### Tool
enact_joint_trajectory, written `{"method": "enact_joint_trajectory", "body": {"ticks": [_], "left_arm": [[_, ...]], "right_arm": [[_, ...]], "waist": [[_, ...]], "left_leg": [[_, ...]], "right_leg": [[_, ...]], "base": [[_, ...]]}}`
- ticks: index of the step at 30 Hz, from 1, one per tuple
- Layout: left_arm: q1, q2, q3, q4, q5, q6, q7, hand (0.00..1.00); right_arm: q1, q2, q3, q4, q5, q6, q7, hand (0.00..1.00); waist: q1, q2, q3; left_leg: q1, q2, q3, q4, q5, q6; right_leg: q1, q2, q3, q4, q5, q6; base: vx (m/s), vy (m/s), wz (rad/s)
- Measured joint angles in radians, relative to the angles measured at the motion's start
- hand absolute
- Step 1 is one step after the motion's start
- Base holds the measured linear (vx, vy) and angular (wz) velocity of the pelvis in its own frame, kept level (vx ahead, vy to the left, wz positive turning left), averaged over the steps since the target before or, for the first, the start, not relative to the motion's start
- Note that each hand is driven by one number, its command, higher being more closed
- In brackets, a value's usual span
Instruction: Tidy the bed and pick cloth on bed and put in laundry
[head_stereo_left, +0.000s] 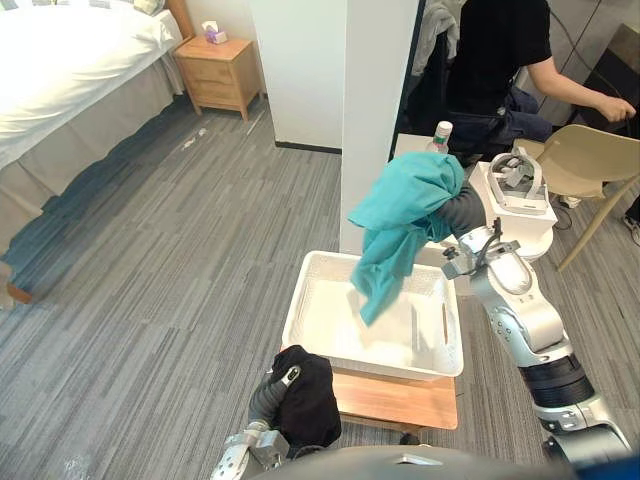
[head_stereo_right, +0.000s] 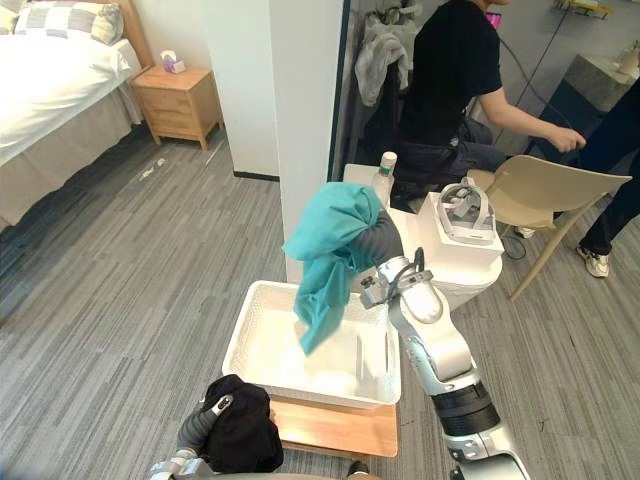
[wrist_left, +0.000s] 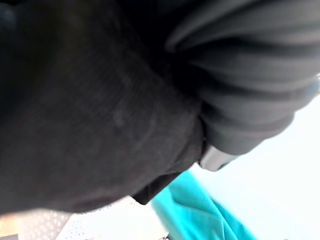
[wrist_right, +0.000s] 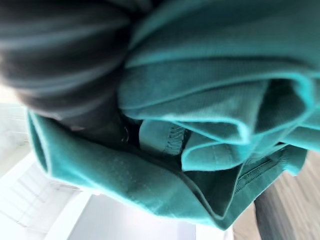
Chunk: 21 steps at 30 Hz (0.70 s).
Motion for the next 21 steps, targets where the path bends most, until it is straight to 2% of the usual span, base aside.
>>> {"method": "enact_joint_trajectory", "body": {"ticks": [11,14,16,19,20,21], "left_arm": [[-0.009,0.012,0.006,0.020,0.014,0.023,0.030,1.00],[-0.027,0.011,0.020,0.019,0.035,0.025,0.033,1.00],[-0.063,0.012,0.030,0.018,0.033,0.025,0.038,1.00],[-0.111,0.009,0.030,0.017,0.031,0.022,0.044,1.00],[-0.118,0.009,0.030,0.017,0.031,0.022,0.044,1.00],[-0.129,0.008,0.030,0.016,0.031,0.021,0.045,1.00]], "right_arm": [[0.002,0.091,0.088,0.269,-0.061,0.006,-0.065,1.00],[0.003,0.126,0.111,0.358,-0.110,-0.014,-0.089,1.00],[-0.013,0.153,0.118,0.443,-0.169,-0.060,-0.111,1.00],[-0.077,0.169,0.119,0.585,-0.256,-0.090,-0.160,1.00],[-0.086,0.169,0.118,0.605,-0.264,-0.094,-0.167,0.00],[-0.099,0.169,0.116,0.647,-0.273,-0.102,-0.180,0.00]], "waist": [[0.013,-0.005,-0.007],[0.016,0.007,0.010],[0.019,0.018,0.038],[0.035,0.036,0.092],[0.038,0.039,0.099],[0.040,0.045,0.108]], "left_leg": [[-0.029,-0.004,-0.030,-0.015,0.020,0.002],[-0.043,-0.007,-0.042,-0.022,0.033,0.001],[-0.085,-0.008,-0.054,-0.016,0.038,0.002],[-0.112,-0.008,-0.056,-0.017,0.050,0.001],[-0.113,-0.008,-0.056,-0.017,0.050,0.001],[-0.116,-0.007,-0.058,-0.016,0.051,0.001]], "right_leg": [[-0.010,-0.004,-0.028,-0.007,0.012,-0.006],[-0.023,-0.006,-0.039,-0.007,0.013,-0.007],[-0.053,-0.009,-0.052,-0.007,0.019,-0.011],[-0.078,-0.009,-0.054,-0.007,0.028,-0.017],[-0.078,-0.009,-0.055,-0.007,0.028,-0.017],[-0.080,-0.008,-0.059,-0.007,0.028,-0.017]], "base": [[-0.03,0.004,0.08],[-0.01,0.002,0.11],[-0.05,-0.006,0.12],[-0.03,-0.006,0.02],[-0.01,-0.008,0.04],[0.00,-0.005,0.10]]}}
